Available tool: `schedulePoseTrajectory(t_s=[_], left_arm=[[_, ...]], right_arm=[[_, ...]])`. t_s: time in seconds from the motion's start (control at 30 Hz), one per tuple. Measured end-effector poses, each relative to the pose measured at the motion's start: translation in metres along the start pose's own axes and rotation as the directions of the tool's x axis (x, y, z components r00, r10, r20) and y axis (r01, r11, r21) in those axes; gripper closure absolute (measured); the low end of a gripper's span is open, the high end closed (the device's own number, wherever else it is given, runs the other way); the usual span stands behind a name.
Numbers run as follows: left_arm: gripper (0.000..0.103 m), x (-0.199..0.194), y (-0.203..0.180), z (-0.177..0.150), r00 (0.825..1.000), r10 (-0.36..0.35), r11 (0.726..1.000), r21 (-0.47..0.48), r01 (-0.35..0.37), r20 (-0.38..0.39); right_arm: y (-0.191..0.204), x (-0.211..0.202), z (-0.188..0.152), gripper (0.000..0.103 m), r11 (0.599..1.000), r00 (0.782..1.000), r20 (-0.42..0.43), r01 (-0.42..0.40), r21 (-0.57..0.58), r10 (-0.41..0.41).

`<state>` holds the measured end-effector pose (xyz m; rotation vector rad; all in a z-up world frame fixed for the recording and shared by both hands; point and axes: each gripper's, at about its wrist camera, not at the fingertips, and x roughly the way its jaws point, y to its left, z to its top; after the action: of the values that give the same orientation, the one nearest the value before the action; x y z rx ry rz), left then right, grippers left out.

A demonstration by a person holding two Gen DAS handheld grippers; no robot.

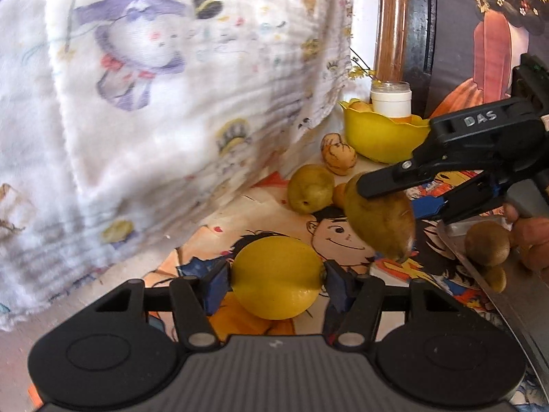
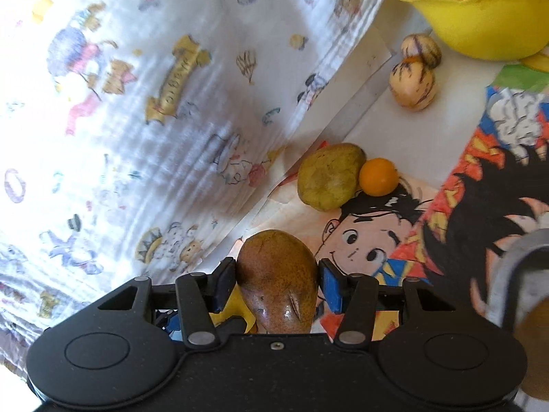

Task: Organize fruits
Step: 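Carry the brown oval fruit and lemon toward the metal tray with both tools, then lower the lemon and brown oval fruit onto the tray and open both tools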

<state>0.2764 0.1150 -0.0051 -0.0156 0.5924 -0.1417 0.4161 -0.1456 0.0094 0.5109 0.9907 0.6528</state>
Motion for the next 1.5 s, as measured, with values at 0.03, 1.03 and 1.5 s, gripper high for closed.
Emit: schedulePoseTrajectory(t_s=[0.03, 1.03, 1.5], left_arm=[[0.040, 0.000, -0.002, 0.000, 1.000, 0.001, 1.000, 0.001, -0.001, -0.005], [0.040, -0.036, -0.141, -0.004, 0.965, -0.258, 0.966, 0.008, 0.258, 0.040], [0.040, -0.027, -0.201, -0.022, 0.955, -0.294, 0.955, 0.017, 0.295, -0.031]], right_arm=[[-0.001, -0.005, -0.001, 0.049, 1.000, 1.000, 0.003, 0.003, 0.000, -0.003], [-0.064, -0.165, -0.066, 0.049, 0.996, 0.989, 0.121, 0.080, 0.029, -0.083], [-0.105, -0.194, -0.098, 0.049, 0.984, 0.972, 0.155, 0.177, 0.020, -0.178]])
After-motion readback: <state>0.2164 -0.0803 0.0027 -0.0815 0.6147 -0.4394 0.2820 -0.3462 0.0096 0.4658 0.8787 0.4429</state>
